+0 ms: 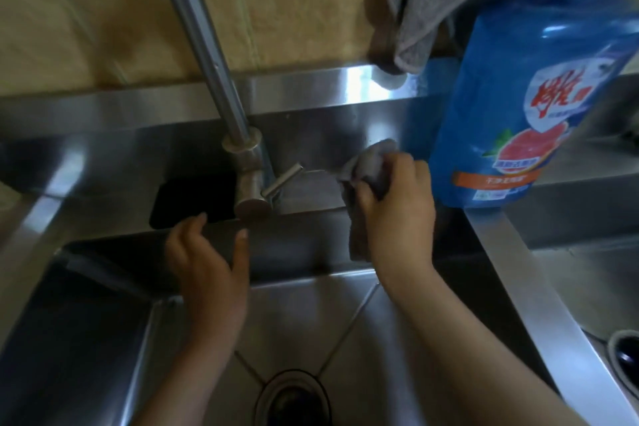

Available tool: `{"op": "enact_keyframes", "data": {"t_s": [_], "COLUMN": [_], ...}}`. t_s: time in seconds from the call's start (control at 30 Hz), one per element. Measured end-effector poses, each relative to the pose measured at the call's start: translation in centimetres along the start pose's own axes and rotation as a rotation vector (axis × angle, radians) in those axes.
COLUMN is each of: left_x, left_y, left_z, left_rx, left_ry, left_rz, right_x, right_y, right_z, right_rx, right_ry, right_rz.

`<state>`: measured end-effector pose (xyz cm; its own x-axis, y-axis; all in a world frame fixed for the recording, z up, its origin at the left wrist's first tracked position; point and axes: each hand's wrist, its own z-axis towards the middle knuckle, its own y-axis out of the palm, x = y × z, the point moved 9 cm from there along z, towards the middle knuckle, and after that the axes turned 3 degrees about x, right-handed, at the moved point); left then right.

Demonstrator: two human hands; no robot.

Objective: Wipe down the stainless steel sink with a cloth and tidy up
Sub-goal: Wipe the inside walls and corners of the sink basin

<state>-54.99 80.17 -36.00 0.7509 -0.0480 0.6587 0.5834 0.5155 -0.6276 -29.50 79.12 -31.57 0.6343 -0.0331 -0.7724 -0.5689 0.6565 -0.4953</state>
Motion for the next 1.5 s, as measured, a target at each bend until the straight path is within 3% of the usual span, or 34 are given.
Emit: {"op": "enact_keyframes", "data": {"t_s": [0.17, 0.23, 0.63, 0.83, 1.23, 1.37, 1.5], "left_x": [0.6, 0.6, 0.1, -0.2, -1.0, -1.0, -1.1], "left_y": [2.4, 3.6, 4.7, 4.7, 4.9, 5.0, 5.1], "left_z": [2.8, 3.0, 2.5, 2.7, 2.7, 2.6, 2.6], "left_rx": [-0.248, -0.343, -0.375, -0.399, -0.431, -0.434, -0.44], "left_ry": [0.245, 0.358, 0.492, 0.472, 0.465, 0.46, 0.453], "left_rz": [0.218, 0.315, 0.421, 0.418, 0.395, 0.379, 0.391], "right_x": [0.8, 0.8, -3.2, -2.0, 3.2, 2.6, -0.6], "right_y": [4.2, 5.2, 9.4, 9.0, 4.2, 5.7, 9.6], "right_z": [0.9, 0.1, -2.3, -1.8, 1.0, 0.4, -1.7], "right_rx": [-0.132, -0.159, -0.229, -0.256, -0.088, -0.136, -0.261], "right_ry": [-0.188, -0.25, -0.284, -0.319, -0.069, -0.017, -0.127], "right_rz": [-0.471, -0.555, -0.38, -0.493, -0.656, -0.676, -0.629]}}
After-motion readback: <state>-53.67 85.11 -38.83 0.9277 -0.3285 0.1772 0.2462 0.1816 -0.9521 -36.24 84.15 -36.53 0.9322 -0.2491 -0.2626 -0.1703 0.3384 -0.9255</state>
